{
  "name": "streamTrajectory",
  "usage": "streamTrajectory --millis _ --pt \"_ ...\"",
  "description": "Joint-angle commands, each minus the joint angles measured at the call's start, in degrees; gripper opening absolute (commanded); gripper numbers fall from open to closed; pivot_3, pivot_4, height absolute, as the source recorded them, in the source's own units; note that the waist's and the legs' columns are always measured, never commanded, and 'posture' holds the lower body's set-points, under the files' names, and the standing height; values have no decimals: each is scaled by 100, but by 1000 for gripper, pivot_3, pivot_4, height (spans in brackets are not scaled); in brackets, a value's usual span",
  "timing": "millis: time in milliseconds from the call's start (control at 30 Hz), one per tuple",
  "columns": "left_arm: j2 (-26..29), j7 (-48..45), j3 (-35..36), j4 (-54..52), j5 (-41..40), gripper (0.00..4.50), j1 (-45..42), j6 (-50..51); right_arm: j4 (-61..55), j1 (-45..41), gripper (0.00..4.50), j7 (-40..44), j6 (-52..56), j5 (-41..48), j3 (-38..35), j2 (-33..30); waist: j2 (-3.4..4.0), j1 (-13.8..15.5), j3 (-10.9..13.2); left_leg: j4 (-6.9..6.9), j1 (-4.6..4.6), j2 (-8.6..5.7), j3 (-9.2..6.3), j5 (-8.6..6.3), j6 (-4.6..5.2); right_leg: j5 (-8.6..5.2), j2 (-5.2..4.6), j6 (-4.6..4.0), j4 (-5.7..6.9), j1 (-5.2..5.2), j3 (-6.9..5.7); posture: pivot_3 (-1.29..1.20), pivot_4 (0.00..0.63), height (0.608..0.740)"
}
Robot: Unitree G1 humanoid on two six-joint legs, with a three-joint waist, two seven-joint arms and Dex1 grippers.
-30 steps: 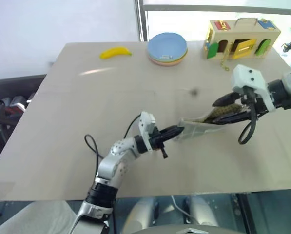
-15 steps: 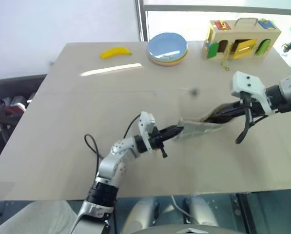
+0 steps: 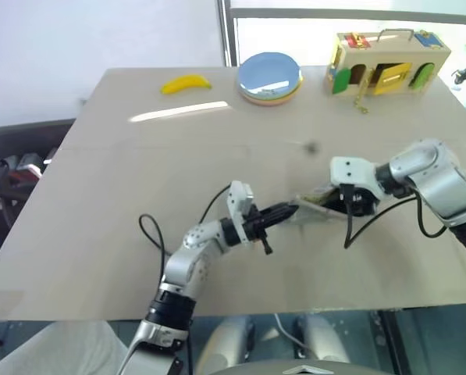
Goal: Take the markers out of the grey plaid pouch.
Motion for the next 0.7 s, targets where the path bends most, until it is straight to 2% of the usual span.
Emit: streamTrajectory --millis 33,167,200,300,367,467,500,700 --pt "-75 -38 5 -27 31 0 -27 -116 -187 -107 4400 281 26 -136 149 69 0 4 0 0 0 0 0 0 0 0 0 0 0 0 0 0 150 740" --pt "-116 -49 -9 18 66 0 -29 -138 15 -29 4400 236 -126 -399 324 272 0 2 0 1 0 0 0 0 0 0 0 0 0 1 -1 0 150 740" --pt "-131 -43 -5 29 73 0 -39 -139 111 -12 3820 196 -204 -497 364 324 0 1 0 1 0 0 0 0 0 0 0 0 0 1 0 0 150 740" --pt "-159 -33 5 32 98 0 -45 -142 242 30 2545 148 -320 -677 394 387 0 14 0 2 1 -1 0 0 0 0 -1 0 1 1 0 0 150 740" --pt "-162 -28 15 24 101 0 -36 -137 210 51 1907 153 -320 -716 351 381 -1 22 0 2 0 -1 -3 0 0 0 -1 0 0 1 -4 0 150 740" --pt "-163 -19 30 7 100 0 -12 -122 27 55 642 195 -226 -706 214 316 0 14 0 2 0 -2 -3 0 0 0 -2 0 -2 2 -3 0 150 740" --pt "-164 -16 32 2 99 0 -5 -118 -53 38 442 207 -181 -691 151 276 0 14 0 2 1 -2 -3 0 0 0 -1 0 -1 2 -3 0 150 740" --pt "-162 -8 27 -37 103 0 49 -116 -722 -68 443 395 297 -409 -313 -109 0 17 0 1 -1 -2 -4 0 0 0 -2 0 -2 1 -4 0 150 740"
